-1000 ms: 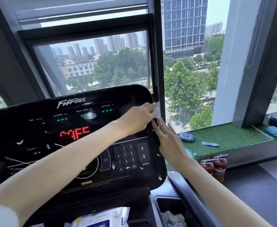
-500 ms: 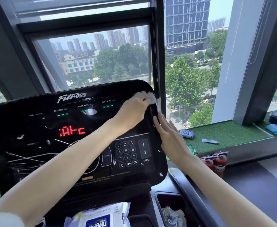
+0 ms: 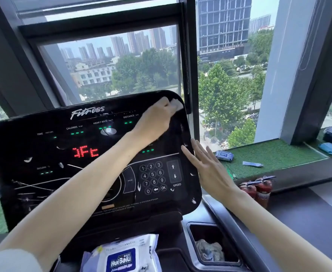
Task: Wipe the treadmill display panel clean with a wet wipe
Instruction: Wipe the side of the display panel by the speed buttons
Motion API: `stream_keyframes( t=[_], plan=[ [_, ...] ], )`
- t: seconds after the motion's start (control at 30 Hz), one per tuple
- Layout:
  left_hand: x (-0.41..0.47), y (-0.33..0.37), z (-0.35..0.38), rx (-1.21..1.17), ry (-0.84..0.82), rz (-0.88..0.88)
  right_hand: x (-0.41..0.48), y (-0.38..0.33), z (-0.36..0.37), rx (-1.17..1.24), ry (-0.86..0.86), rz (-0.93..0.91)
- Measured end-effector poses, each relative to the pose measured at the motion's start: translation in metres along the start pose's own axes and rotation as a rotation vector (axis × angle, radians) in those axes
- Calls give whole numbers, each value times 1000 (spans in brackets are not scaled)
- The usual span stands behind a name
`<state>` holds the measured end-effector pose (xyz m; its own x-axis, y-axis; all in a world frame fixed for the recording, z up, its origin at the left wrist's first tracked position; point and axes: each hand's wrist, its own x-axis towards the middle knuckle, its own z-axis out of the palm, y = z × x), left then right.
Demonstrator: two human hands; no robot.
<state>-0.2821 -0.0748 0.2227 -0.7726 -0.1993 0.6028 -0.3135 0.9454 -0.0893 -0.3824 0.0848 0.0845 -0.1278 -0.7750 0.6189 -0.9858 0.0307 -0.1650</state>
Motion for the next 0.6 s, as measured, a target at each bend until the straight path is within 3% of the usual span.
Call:
stream_keyframes(
  t=[0.07,0.17,0.2,0.33,0.37,0.5,0.6],
  plan=[
    [-2,0,2,-30,35,-38,-10,-1,6,-48,-24,-26],
    [-29,22,15,21,-186,263,-16,-2,13,-78,-68,-32],
    [-32,23,14,27,-235,292,-17,-2,15,-86,-76,-29],
    [-11,6,10,-34,-13,-27,-19,-5,20,-111,-67,4],
    [-12,8,12,-51,4,-40,-19,-6,21,-117,-65,11],
    [-41,37,27,3,-284,323,-18,-6,21,-145,-73,4],
    [-19,18,20,-1,-180,176,-19,-7,21,-151,-68,7]
  ],
)
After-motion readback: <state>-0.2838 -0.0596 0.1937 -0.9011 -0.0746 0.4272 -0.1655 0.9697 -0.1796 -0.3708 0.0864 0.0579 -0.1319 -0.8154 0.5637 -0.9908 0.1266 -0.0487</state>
